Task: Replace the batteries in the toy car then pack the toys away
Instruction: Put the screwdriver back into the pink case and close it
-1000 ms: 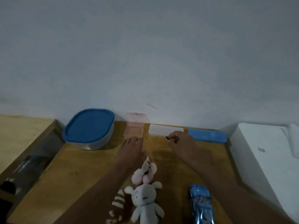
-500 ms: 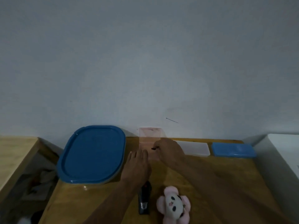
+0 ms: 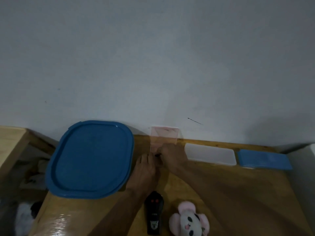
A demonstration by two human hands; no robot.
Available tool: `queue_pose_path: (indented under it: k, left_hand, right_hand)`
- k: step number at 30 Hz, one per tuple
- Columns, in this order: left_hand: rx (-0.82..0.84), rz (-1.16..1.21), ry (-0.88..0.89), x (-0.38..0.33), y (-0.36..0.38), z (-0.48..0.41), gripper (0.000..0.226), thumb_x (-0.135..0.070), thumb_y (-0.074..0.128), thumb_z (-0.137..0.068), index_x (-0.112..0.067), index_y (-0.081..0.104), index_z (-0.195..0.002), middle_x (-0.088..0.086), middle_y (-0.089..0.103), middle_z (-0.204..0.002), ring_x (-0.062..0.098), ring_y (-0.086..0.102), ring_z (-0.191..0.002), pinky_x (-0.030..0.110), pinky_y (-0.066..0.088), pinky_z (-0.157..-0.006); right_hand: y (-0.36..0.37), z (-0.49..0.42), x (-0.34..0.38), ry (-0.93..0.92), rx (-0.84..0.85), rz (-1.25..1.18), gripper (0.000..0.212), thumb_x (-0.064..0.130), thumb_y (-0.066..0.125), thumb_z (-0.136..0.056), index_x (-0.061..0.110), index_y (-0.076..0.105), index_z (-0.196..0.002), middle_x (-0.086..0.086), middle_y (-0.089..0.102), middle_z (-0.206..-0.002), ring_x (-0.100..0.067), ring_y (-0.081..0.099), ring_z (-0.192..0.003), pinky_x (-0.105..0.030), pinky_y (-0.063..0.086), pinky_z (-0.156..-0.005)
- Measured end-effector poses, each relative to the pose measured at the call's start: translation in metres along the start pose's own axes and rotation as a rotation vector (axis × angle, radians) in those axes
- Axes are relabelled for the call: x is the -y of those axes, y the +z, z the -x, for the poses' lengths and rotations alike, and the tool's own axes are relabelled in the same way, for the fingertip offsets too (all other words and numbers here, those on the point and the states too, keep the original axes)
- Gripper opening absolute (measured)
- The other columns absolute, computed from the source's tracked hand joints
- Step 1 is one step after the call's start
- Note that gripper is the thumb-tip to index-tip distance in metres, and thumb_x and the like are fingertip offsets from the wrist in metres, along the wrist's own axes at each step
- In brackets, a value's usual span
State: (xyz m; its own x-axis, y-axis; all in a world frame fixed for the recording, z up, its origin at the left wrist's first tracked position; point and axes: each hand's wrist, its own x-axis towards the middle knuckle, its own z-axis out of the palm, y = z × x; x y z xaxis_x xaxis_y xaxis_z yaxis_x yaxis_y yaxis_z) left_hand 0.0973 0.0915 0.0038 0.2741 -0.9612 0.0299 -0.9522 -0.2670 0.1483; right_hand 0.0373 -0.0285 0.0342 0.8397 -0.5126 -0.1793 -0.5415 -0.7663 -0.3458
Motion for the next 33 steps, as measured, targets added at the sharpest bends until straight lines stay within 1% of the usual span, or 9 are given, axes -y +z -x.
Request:
queue_pose_path:
  k: [3, 9, 12, 14, 17, 20, 25, 30, 33]
  left_hand:
    - [-0.019, 0.044, -0.023, -0.001, 0.001, 0.001, 0.027, -0.003, 0.074, -0.061, -0.011, 0.066, -0.087, 0.007, 0.062, -0.078, 0.021, 0.056, -0.069, 0.032, 0.055, -0.063]
    - [-0.023, 0.141, -0.059, -0.001, -0.004, 0.0, 0.041, -0.001, 0.08, -0.058, -0.011, 0.06, -0.093, 0.006, 0.063, -0.08, 0.02, 0.06, -0.069, 0.031, 0.056, -0.064]
    - [-0.022, 0.158, -0.088, -0.001, -0.008, -0.001, 0.043, -0.004, 0.082, -0.055, -0.009, 0.06, -0.092, 0.005, 0.063, -0.078, 0.019, 0.061, -0.067, 0.028, 0.056, -0.063]
    - [0.018, 0.161, -0.15, -0.003, -0.011, -0.002, 0.038, -0.002, 0.072, -0.068, -0.001, 0.061, -0.105, 0.012, 0.063, -0.094, 0.025, 0.062, -0.083, 0.036, 0.056, -0.079]
    - [0.122, 0.09, -0.228, -0.006, -0.009, -0.005, 0.045, -0.005, 0.041, -0.093, 0.001, 0.035, -0.138, 0.017, 0.046, -0.132, 0.029, 0.046, -0.119, 0.036, 0.036, -0.106]
    - [0.1, 0.063, -0.223, -0.008, -0.011, -0.005, 0.046, -0.006, 0.039, -0.095, -0.004, 0.03, -0.14, 0.013, 0.044, -0.133, 0.024, 0.044, -0.119, 0.031, 0.036, -0.106]
    - [0.101, 0.131, -0.292, -0.004, -0.007, -0.01, 0.047, -0.005, 0.037, -0.096, -0.005, 0.028, -0.143, 0.013, 0.044, -0.136, 0.025, 0.044, -0.122, 0.032, 0.035, -0.106]
    - [0.079, 0.067, -0.213, -0.002, -0.006, -0.009, 0.053, 0.0, 0.037, -0.093, -0.005, 0.027, -0.145, 0.009, 0.045, -0.135, 0.02, 0.044, -0.121, 0.029, 0.034, -0.108]
    - [0.035, 0.284, -0.305, 0.0, 0.002, -0.008, 0.035, -0.006, 0.04, -0.097, -0.012, 0.042, -0.131, 0.006, 0.054, -0.124, 0.017, 0.051, -0.111, 0.028, 0.042, -0.101]
  right_hand:
    - [0.001, 0.0, -0.002, -0.042, -0.036, -0.001, 0.019, 0.015, 0.056, -0.09, 0.025, 0.07, -0.096, -0.002, 0.069, -0.106, -0.022, 0.063, -0.096, -0.038, 0.052, -0.087]
    - [0.001, 0.0, -0.004, -0.067, -0.02, -0.114, 0.019, 0.013, 0.056, -0.09, 0.022, 0.071, -0.097, -0.001, 0.069, -0.107, -0.02, 0.062, -0.097, -0.031, 0.053, -0.083]
    - [-0.002, 0.001, -0.007, -0.081, -0.001, -0.129, 0.019, 0.01, 0.056, -0.089, 0.019, 0.071, -0.094, -0.003, 0.068, -0.104, -0.019, 0.06, -0.095, -0.023, 0.042, -0.073]
    - [-0.006, 0.002, -0.01, -0.081, -0.034, -0.101, 0.016, 0.009, 0.058, -0.087, 0.014, 0.071, -0.093, -0.007, 0.067, -0.103, -0.023, 0.059, -0.095, -0.023, 0.035, -0.072]
    - [-0.011, 0.003, -0.017, 0.107, -0.21, -0.168, 0.016, 0.008, 0.056, -0.088, 0.011, 0.071, -0.096, -0.007, 0.066, -0.097, -0.023, 0.059, -0.091, -0.027, 0.043, -0.075]
    - [-0.019, 0.002, -0.025, 0.338, -0.388, -0.322, 0.012, 0.009, 0.06, -0.089, 0.009, 0.068, -0.098, -0.006, 0.068, -0.096, -0.022, 0.063, -0.089, -0.028, 0.05, -0.077]
    - [-0.023, -0.005, -0.032, 0.502, -0.327, -0.615, 0.026, 0.01, 0.065, -0.086, 0.01, 0.056, -0.11, -0.005, 0.064, -0.104, -0.02, 0.062, -0.095, -0.026, 0.049, -0.076]
    - [-0.023, -0.003, -0.033, 0.45, -0.305, -0.604, 0.029, 0.007, 0.066, -0.084, 0.015, 0.052, -0.109, -0.001, 0.062, -0.093, -0.02, 0.062, -0.087, -0.029, 0.052, -0.072]
    - [-0.025, 0.009, -0.034, 0.286, -0.296, -0.462, 0.018, 0.005, 0.063, -0.086, 0.017, 0.063, -0.099, -0.001, 0.066, -0.09, -0.017, 0.063, -0.083, -0.026, 0.052, -0.07]
